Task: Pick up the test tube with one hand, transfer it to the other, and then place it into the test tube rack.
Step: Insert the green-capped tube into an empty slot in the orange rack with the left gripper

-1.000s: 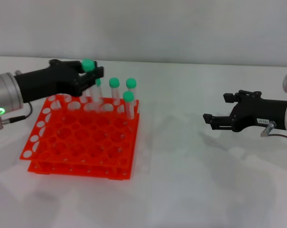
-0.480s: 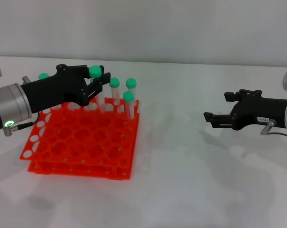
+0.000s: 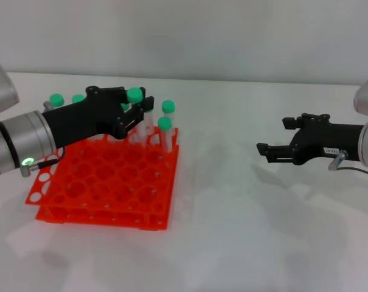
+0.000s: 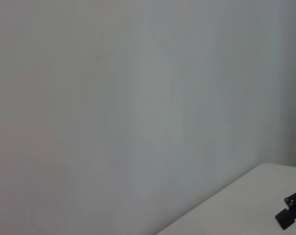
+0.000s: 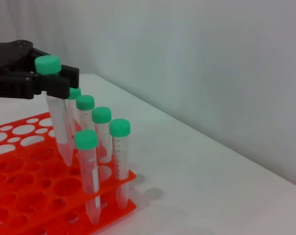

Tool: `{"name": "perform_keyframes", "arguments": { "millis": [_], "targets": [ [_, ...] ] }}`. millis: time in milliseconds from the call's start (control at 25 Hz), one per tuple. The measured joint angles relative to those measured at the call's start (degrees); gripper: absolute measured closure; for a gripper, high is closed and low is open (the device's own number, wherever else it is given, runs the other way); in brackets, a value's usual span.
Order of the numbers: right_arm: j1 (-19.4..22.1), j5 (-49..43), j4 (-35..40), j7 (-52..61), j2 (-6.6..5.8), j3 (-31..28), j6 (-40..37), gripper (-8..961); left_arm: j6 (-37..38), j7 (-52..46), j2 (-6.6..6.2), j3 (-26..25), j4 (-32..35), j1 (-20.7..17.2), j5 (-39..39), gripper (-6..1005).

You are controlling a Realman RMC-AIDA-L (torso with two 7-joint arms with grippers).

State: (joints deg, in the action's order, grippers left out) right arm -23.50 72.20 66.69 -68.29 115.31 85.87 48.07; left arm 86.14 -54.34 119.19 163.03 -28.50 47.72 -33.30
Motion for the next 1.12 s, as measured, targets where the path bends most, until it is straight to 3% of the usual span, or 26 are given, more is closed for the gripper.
{"name": "perform_keyframes", "arguments": {
  "millis": [1120],
  "targets": [
    [-2.38,-0.15,-2.88,0.6,-0.26,-0.18,-0.76,96,-6.22,1.95,-0.1,0.08,4.32,0.26,0.35,685]
  ]
}}
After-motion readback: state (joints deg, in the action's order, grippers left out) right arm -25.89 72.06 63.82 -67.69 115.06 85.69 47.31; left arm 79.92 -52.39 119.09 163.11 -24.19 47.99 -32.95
